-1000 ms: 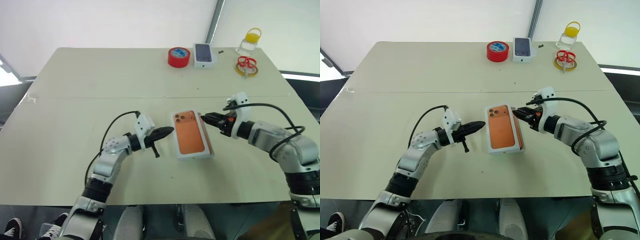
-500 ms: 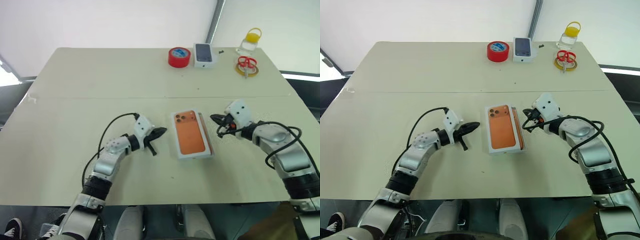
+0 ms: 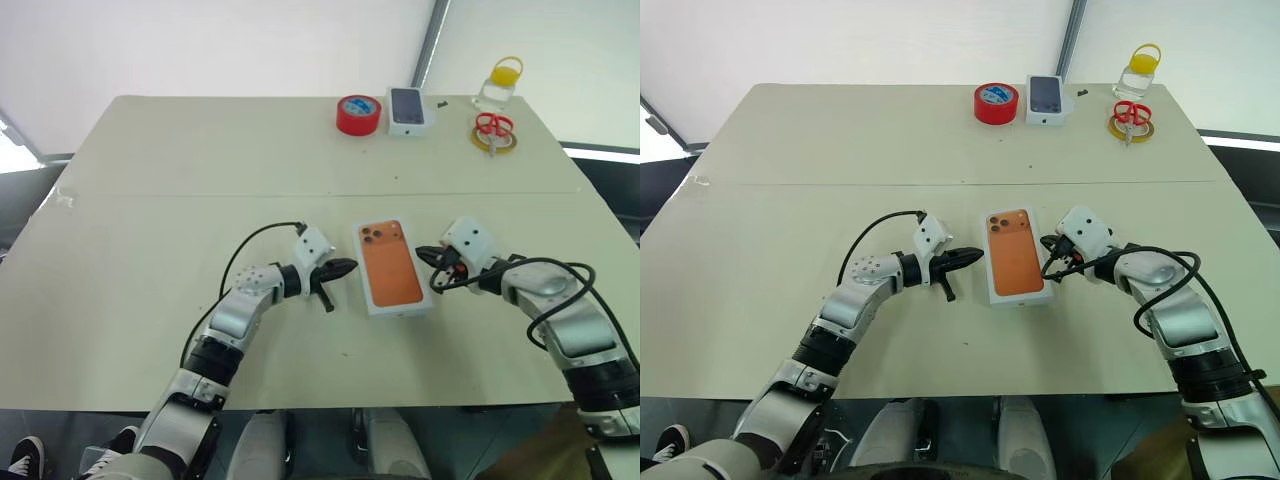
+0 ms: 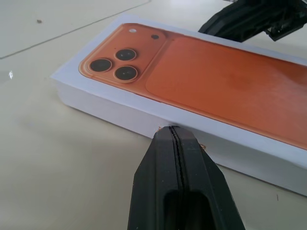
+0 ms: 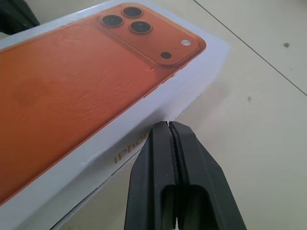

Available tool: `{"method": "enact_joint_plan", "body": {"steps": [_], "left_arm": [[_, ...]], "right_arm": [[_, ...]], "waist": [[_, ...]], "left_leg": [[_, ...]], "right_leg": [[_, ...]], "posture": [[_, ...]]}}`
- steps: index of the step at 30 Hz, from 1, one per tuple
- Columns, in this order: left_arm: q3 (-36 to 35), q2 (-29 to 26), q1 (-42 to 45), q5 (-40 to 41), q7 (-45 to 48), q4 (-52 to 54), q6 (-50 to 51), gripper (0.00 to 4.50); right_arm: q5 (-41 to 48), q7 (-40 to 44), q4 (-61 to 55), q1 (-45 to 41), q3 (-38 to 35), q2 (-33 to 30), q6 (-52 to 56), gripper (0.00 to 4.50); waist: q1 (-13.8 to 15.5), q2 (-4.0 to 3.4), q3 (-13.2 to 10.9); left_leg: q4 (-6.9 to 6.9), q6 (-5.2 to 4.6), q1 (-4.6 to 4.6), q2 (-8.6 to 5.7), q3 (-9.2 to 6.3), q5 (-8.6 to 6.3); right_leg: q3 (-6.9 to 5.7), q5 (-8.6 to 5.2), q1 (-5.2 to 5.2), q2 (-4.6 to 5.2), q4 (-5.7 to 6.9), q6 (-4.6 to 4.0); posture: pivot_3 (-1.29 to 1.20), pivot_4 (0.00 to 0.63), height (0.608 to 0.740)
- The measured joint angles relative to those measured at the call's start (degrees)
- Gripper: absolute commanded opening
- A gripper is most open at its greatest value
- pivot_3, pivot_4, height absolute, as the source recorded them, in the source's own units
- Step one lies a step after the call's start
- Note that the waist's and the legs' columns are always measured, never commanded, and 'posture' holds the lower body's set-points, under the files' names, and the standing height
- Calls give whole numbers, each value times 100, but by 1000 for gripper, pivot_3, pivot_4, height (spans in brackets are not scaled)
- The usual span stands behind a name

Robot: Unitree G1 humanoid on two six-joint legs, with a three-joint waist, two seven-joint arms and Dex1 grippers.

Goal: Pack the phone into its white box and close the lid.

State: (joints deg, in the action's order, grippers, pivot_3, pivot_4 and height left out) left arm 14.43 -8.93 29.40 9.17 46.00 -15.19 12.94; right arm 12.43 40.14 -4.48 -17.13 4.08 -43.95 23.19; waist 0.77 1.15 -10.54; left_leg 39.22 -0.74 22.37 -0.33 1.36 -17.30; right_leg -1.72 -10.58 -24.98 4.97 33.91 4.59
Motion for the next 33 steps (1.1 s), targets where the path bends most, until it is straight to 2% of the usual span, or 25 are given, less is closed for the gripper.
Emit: {"method": "enact_joint_plan", "body": {"steps": [16, 24, 33], "left_arm": [[-2, 25, -6, -45, -4, 34, 11, 0], [-68, -7, -27, -57, -37, 28, -10, 0], [-189, 24, -54, -39, -88, 33, -101, 0]], "right_arm": [[-621, 140, -19, 74, 161, 35, -42, 50], [-1349, 188, -19, -116, 439, 24, -357, 50], [-1561, 198, 225, -257, 471, 57, -670, 50]], "waist": [[0, 0, 0], [-23, 4, 3], [-16, 6, 5]], "left_leg": [[1, 0, -1, -1, 0, 0], [1, 0, -14, 3, 1, 0], [1, 0, -28, 4, 1, 0]], "right_leg": [[0, 1, 0, 0, 3, 1], [0, 1, 8, -5, 7, 2], [0, -3, 23, -5, 6, -7]], "posture": [[0, 150, 739], [0, 150, 739], [0, 150, 739]]}}
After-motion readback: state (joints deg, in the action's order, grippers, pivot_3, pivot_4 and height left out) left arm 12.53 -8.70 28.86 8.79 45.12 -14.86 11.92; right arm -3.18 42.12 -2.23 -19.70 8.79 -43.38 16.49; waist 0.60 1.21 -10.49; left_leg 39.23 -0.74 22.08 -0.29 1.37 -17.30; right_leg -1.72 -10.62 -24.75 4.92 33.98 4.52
